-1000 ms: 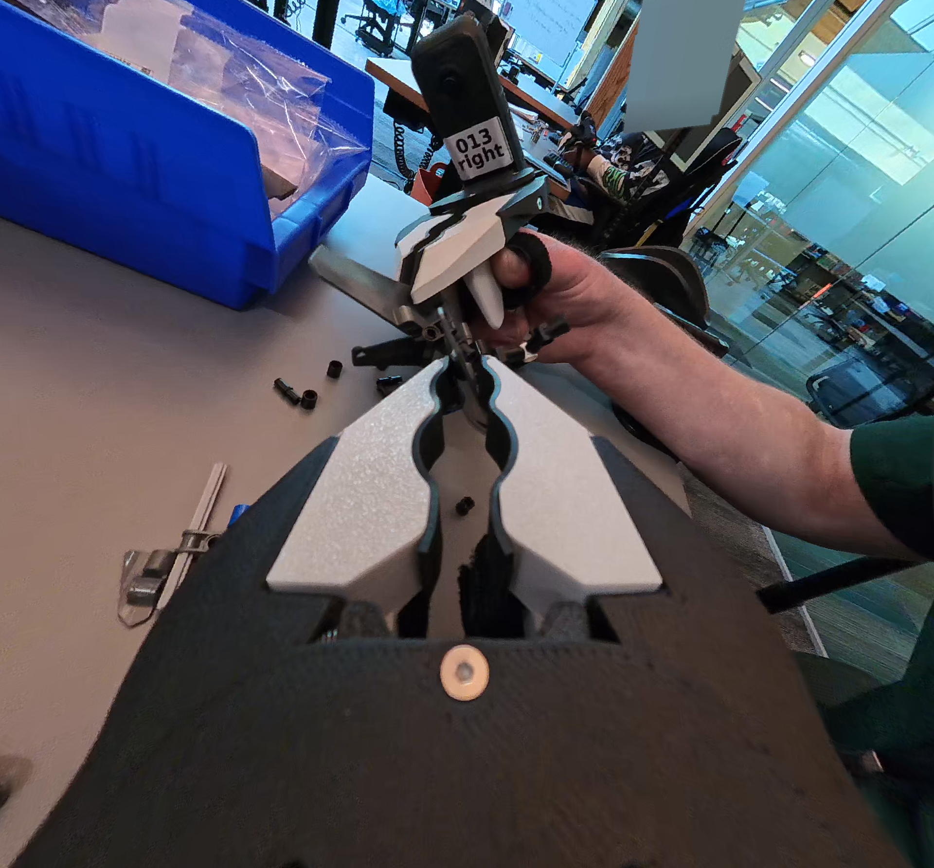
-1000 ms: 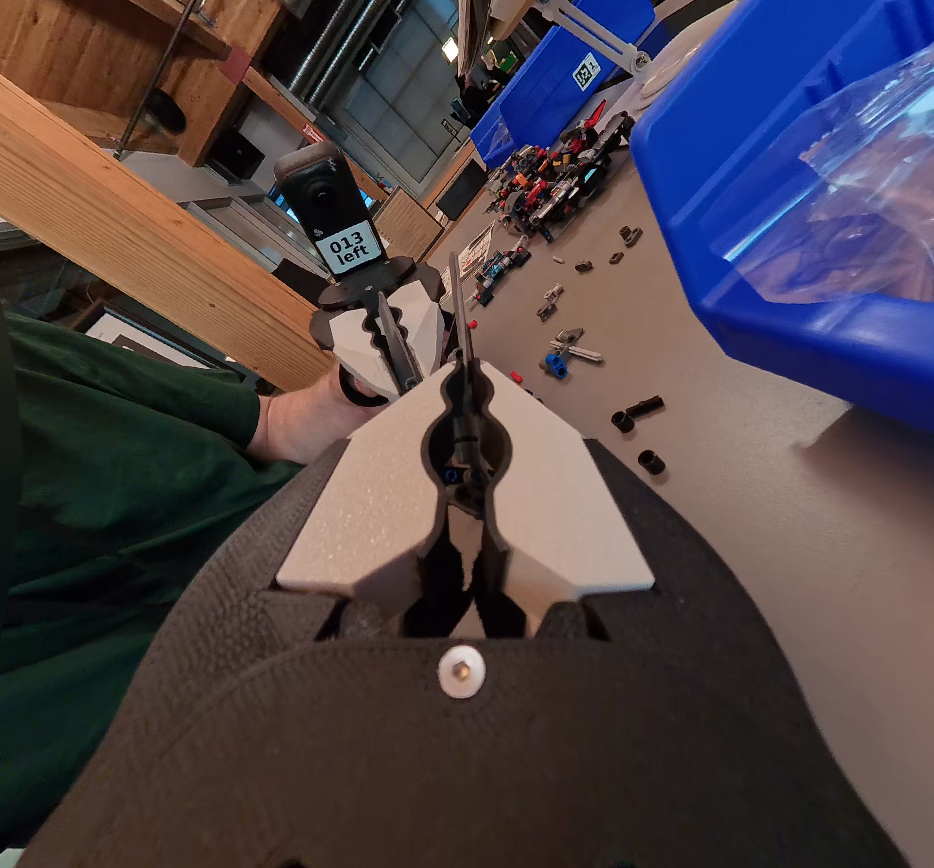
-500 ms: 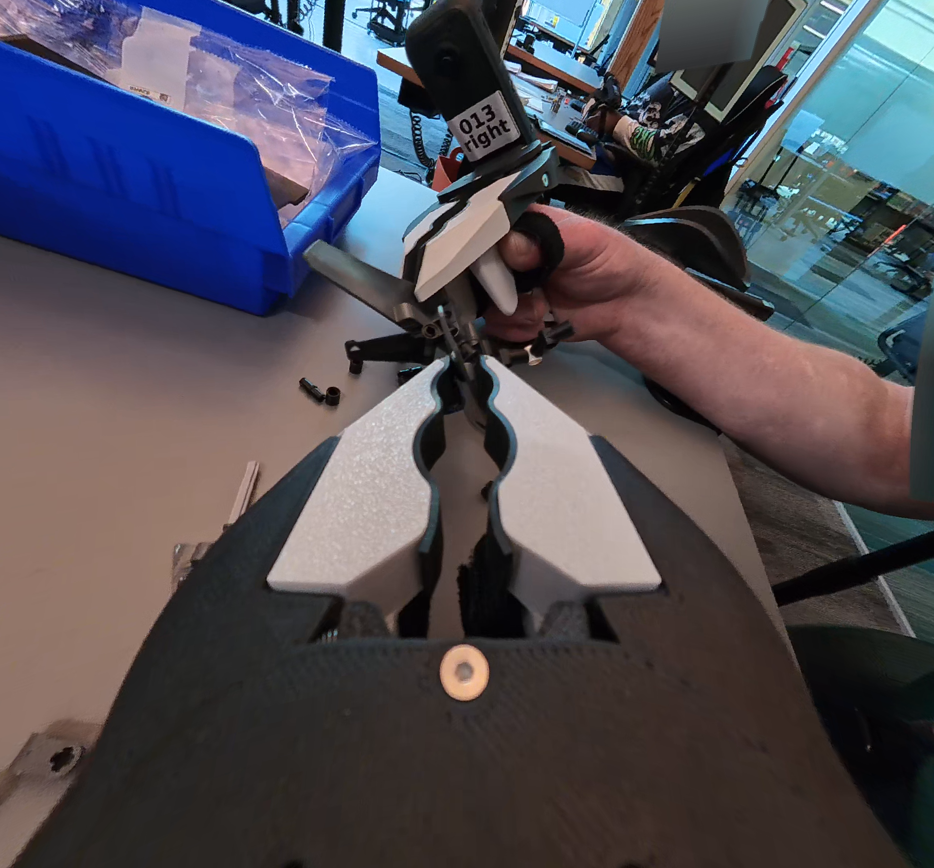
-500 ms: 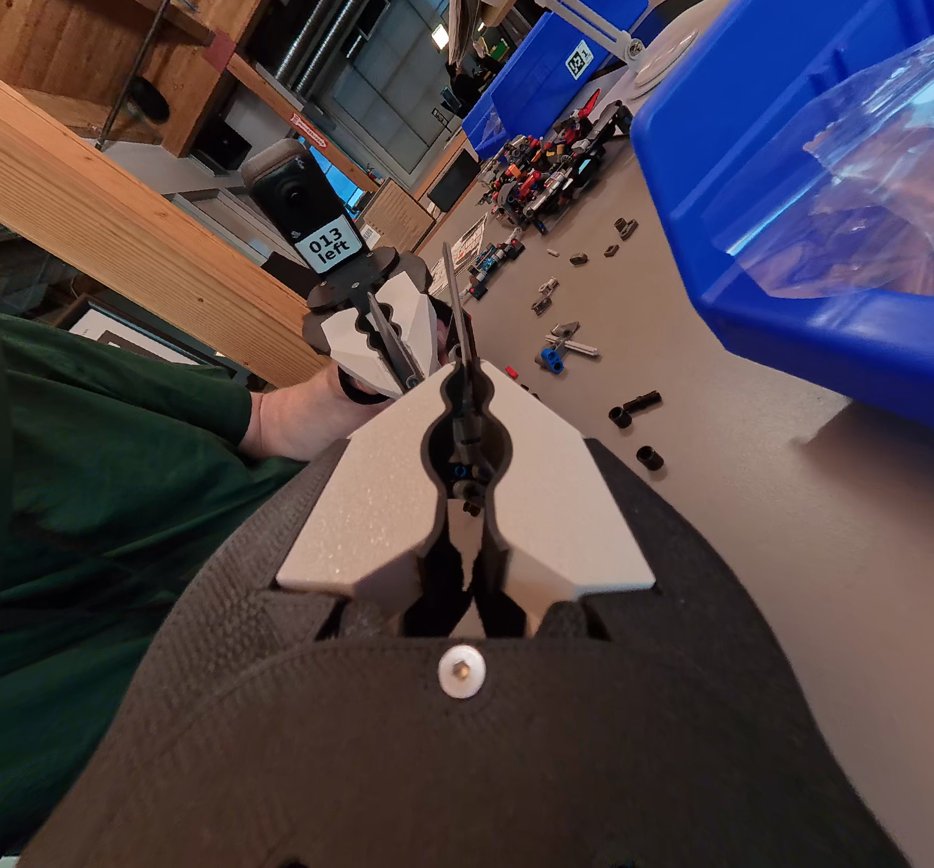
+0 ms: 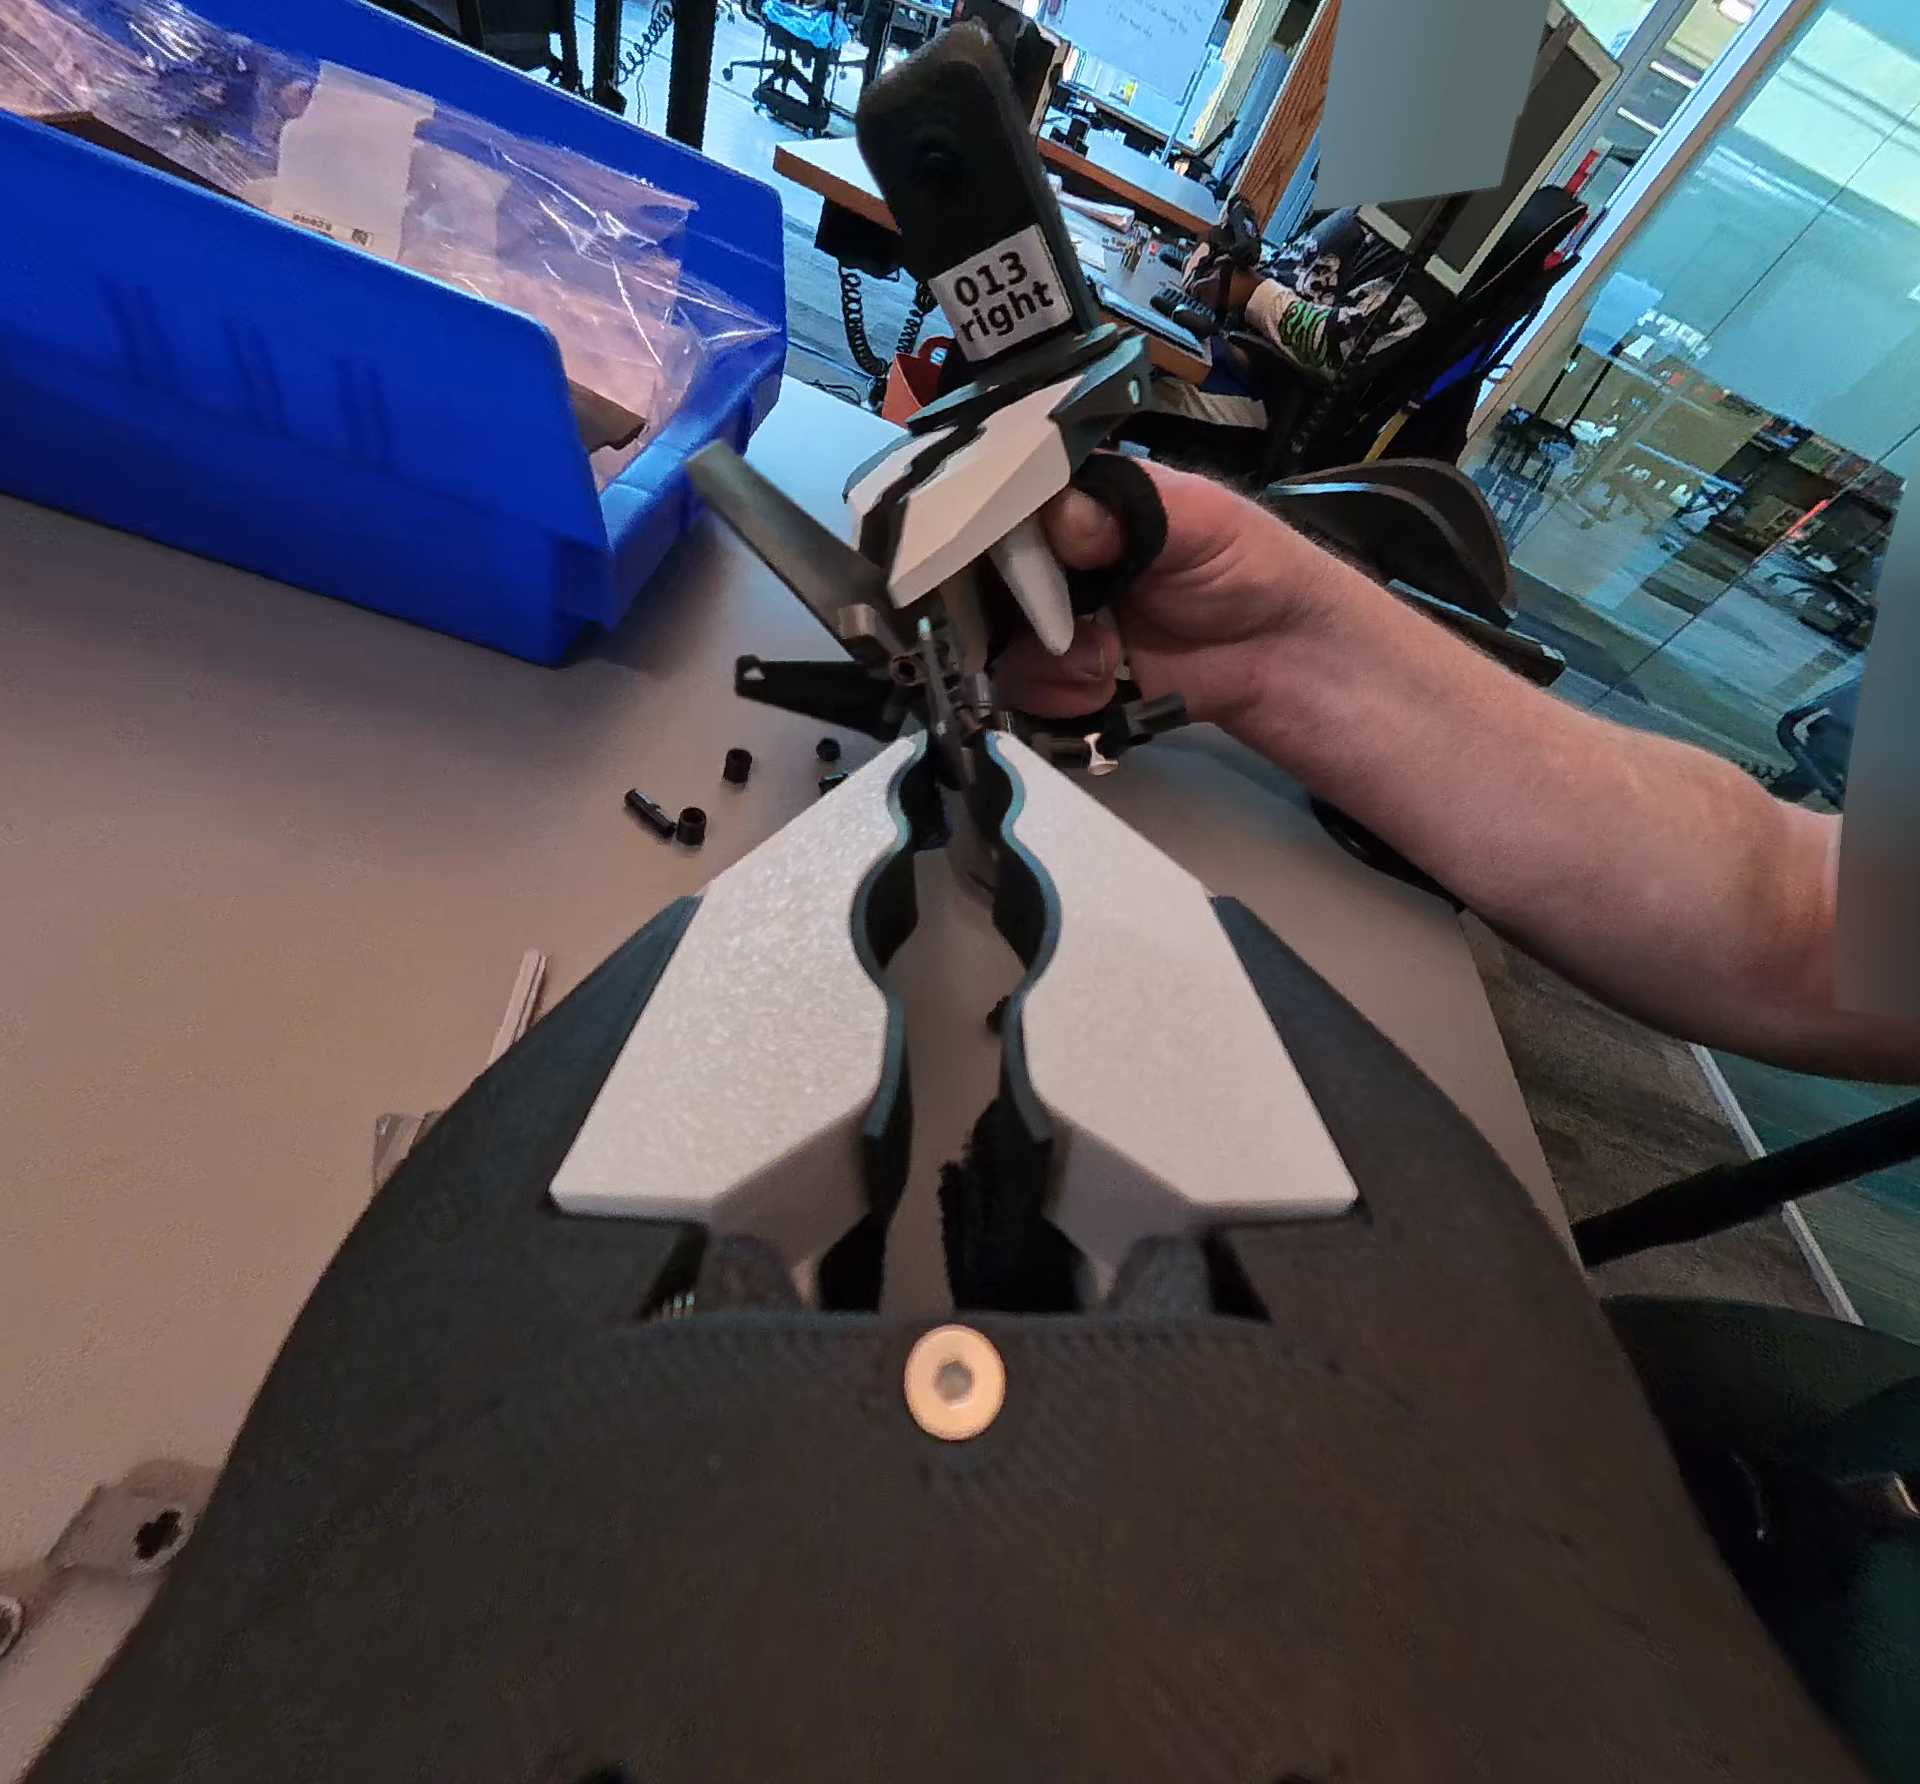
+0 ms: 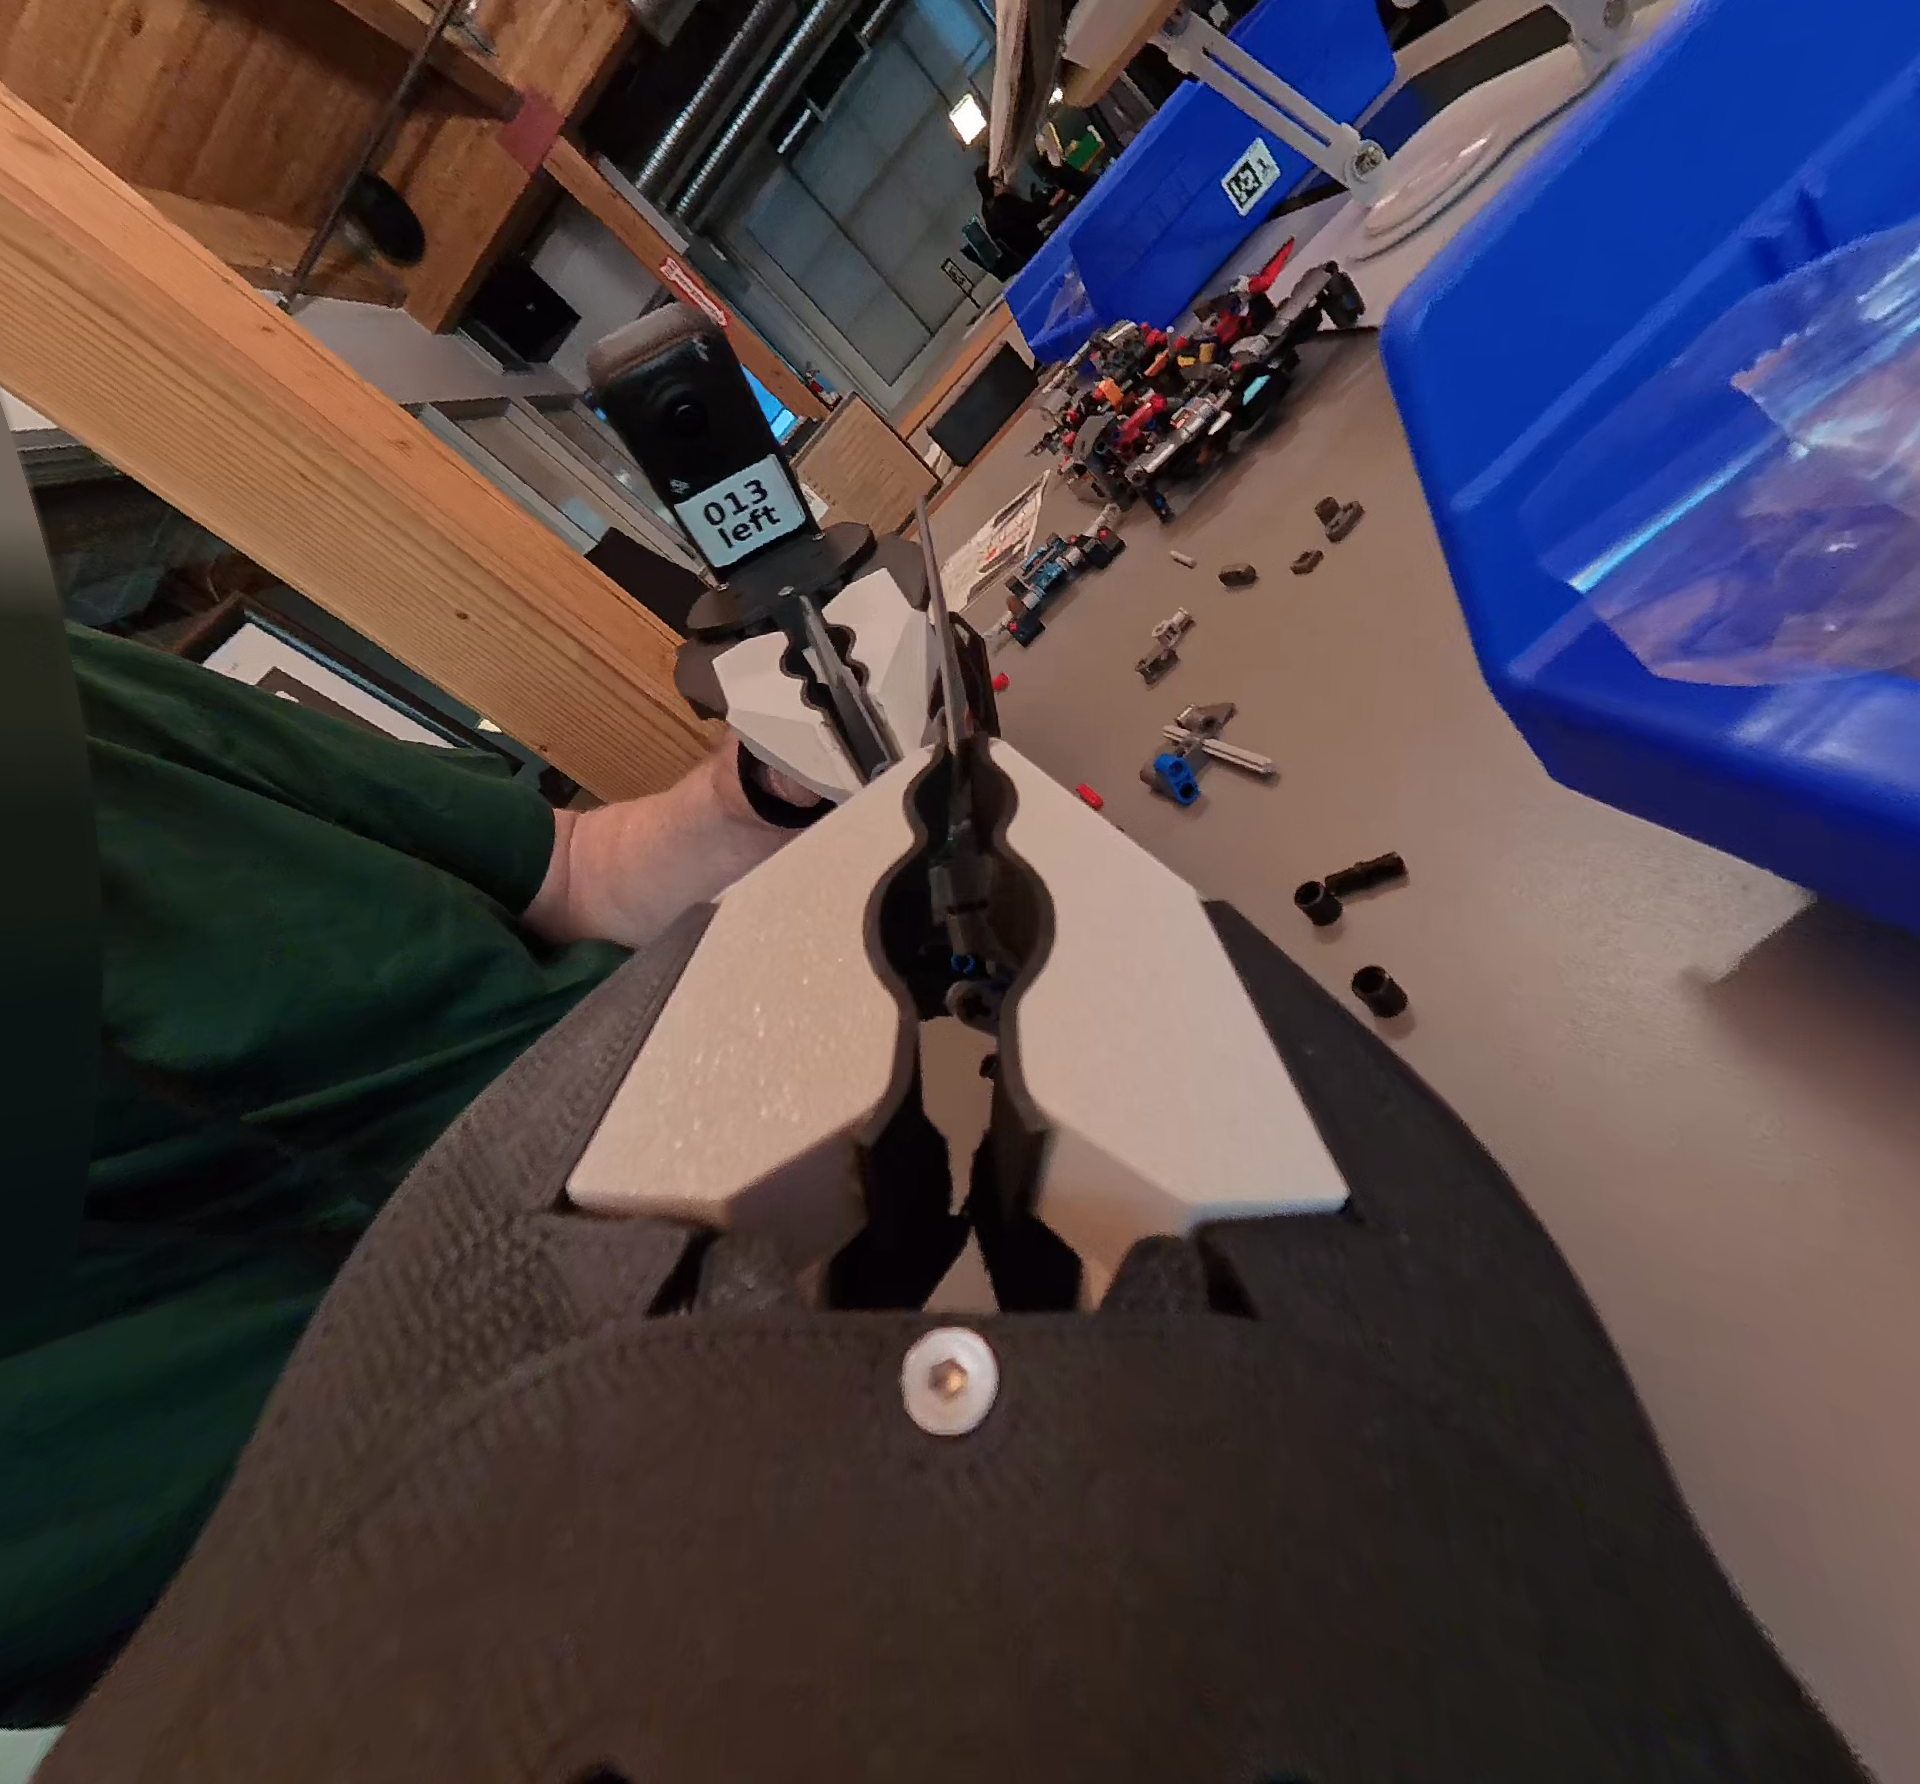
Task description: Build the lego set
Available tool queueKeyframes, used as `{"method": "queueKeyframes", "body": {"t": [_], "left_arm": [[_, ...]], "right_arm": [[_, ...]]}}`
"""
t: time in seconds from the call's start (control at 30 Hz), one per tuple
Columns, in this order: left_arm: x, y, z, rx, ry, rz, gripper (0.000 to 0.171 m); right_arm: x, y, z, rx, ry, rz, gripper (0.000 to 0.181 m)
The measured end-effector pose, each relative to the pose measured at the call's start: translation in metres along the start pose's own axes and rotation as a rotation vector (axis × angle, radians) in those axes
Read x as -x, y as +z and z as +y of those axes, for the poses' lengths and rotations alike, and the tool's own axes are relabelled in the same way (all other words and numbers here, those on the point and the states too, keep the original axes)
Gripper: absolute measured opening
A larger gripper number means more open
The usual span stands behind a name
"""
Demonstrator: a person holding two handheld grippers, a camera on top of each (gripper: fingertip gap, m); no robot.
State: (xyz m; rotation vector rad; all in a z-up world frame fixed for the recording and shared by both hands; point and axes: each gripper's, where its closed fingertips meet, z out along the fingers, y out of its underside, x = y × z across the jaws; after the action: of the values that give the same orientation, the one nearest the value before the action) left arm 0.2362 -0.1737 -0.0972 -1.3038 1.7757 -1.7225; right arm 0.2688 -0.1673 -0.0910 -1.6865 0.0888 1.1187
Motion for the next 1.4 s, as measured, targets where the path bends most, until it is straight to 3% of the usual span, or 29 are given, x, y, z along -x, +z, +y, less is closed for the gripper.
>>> {"method": "queueKeyframes", "body": {"t": [0.4,0.8,1.13,1.4], "left_arm": [[0.003,-0.008,-0.01,-0.064,-0.091,0.029,0.005],[-0.001,-0.016,-0.015,-0.084,-0.142,0.067,0.005],[-0.011,-0.024,-0.016,-0.071,-0.051,0.064,0.005],[-0.012,-0.033,-0.016,-0.039,0.06,0.026,0.005]], "right_arm": [[0.033,0.0,-0.008,-0.037,-0.104,-0.149,0.001],[0.055,-0.004,0.002,0.031,-0.156,-0.27,0.001],[0.064,-0.005,0.007,0.05,-0.166,-0.335,0.002],[0.057,-0.01,-0.009,-0.069,-0.113,-0.346,0.005]]}}
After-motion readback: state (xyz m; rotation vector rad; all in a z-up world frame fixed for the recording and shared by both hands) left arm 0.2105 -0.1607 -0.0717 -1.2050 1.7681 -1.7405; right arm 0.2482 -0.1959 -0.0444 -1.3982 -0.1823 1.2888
